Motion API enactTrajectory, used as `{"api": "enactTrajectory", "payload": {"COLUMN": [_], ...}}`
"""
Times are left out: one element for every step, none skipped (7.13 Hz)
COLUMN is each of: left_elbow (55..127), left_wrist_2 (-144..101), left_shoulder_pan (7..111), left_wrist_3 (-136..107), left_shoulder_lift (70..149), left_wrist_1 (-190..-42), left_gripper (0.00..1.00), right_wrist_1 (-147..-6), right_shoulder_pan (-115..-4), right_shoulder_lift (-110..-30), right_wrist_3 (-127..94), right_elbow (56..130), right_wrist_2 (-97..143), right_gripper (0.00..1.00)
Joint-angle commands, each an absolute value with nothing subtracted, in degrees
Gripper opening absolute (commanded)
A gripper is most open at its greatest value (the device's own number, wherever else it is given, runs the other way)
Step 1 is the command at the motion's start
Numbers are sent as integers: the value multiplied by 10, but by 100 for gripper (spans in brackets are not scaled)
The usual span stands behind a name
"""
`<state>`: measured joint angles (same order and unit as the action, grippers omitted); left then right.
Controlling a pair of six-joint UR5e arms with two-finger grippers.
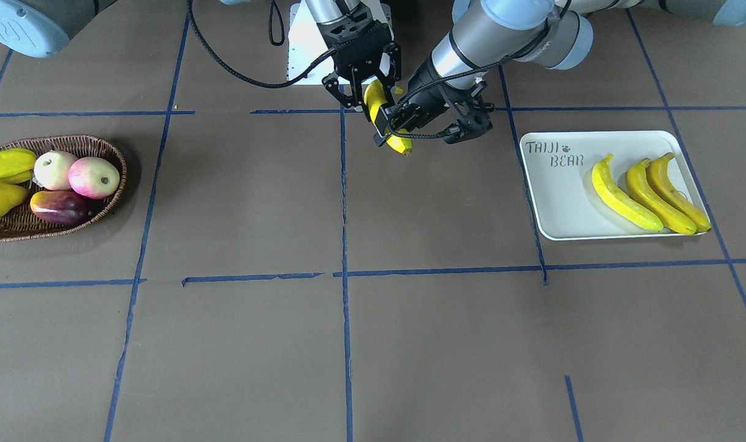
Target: Transfer all bananas from basket to plate
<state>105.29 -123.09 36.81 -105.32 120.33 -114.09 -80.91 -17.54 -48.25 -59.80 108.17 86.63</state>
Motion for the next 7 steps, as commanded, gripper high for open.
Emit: {"api": "enactTrajectory", "payload": {"left_elbow": [1055,1054,1054,1054,1054,1054,1056], "left_wrist_2": [-1230,-1230,-1230,-1230,-1229,-1217,-1215], "left_shoulder_pan": [367,367,367,367,368,371,379], "left_wrist_3": [-1053,-1052,-1051,-1051,-1051,-1050,-1048], "left_shoulder_lift": [1199,1196,1190,1187,1186,1180,1148], "left_wrist_1": [-1141,-1141,-1141,-1141,-1141,-1140,-1140], "left_gripper": [0,0,0,0,0,0,0], "right_wrist_1": [-807,-807,-811,-812,-814,-836,-913], "right_shoulder_pan": [-176,-178,-191,-208,-220,-241,-261], "right_shoulder_lift": [-482,-482,-483,-485,-489,-507,-511], "right_wrist_3": [-604,-604,-604,-605,-606,-606,-605], "right_elbow": [1085,1085,1092,1094,1098,1113,1138], "right_wrist_2": [867,876,915,956,983,1019,1053], "right_gripper": [89,98,98,98,98,98,98]}}
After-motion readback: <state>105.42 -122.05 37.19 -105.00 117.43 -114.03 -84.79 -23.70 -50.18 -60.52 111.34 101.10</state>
